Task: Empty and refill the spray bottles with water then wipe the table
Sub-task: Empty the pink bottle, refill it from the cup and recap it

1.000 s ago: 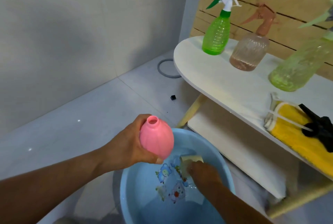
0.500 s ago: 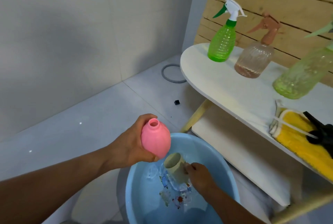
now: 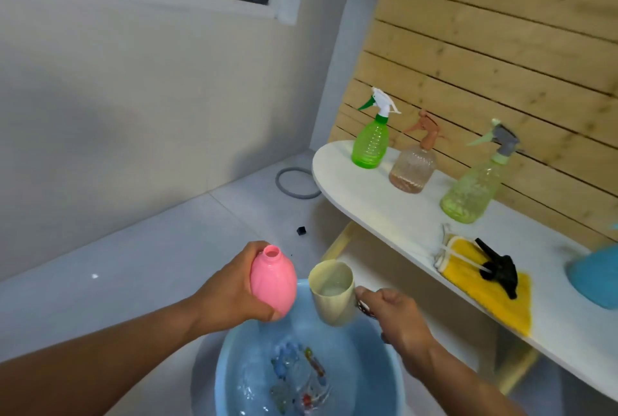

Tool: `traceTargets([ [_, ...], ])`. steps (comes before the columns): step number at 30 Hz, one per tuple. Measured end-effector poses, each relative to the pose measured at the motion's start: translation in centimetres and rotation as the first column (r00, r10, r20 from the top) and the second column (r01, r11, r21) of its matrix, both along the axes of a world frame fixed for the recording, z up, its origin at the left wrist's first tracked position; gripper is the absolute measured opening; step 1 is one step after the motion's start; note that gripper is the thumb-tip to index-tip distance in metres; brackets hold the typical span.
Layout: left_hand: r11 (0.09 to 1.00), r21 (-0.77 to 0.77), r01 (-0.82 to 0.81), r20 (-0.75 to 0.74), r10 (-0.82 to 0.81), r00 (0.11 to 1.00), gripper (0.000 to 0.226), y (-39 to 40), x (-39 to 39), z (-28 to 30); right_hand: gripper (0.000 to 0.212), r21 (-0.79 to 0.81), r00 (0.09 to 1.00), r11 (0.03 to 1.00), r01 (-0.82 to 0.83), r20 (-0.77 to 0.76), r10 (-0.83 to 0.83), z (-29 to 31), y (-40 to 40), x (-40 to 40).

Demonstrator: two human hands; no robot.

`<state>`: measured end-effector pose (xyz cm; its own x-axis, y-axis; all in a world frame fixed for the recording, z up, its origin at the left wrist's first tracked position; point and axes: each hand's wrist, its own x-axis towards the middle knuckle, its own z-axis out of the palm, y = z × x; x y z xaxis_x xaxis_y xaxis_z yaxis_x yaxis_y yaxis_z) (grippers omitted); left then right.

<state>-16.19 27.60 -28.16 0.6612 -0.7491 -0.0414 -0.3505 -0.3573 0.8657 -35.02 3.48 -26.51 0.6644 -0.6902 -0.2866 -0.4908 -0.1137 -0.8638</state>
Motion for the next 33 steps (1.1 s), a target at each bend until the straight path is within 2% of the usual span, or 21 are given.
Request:
traceTargets([
  [5, 0.997, 0.066, 0.048, 0.032, -0.050, 0.998, 0.102, -0.1, -1.4, 1.1, 0.047, -0.090, 0.997, 0.996, 0.008, 0.073, -0.001, 5.1, 0.0, -1.5],
  [8, 0.992, 0.094, 0.080, 0.062, -0.086, 0.994, 0.105, -0.4, -2.1, 1.5, 0.044, -0.112, 0.991, 0.994, -0.008, 0.130, 0.023, 7.5, 0.1, -1.9],
  [16, 0.983, 0.134, 0.122, 0.134, -0.140, 0.981, 0.102, -1.0, -3.4, 1.9, 0.045, -0.272, 0.970, 0.961, -0.049, 0.217, 0.111, 9.8, 0.8, -2.1],
  [25, 0.979, 0.123, 0.163, 0.186, -0.184, 0.965, 0.103, -2.5, -4.0, 1.8, 0.050, -0.500, 0.965, 0.864, -0.069, 0.187, 0.186, 10.8, 1.4, -3.0],
  [33, 0.973, 0.126, 0.192, 0.222, -0.216, 0.951, 0.105, -3.4, -4.1, 1.9, 0.040, -0.542, 0.972, 0.838, -0.062, 0.156, 0.173, 11.5, 1.8, -3.5],
])
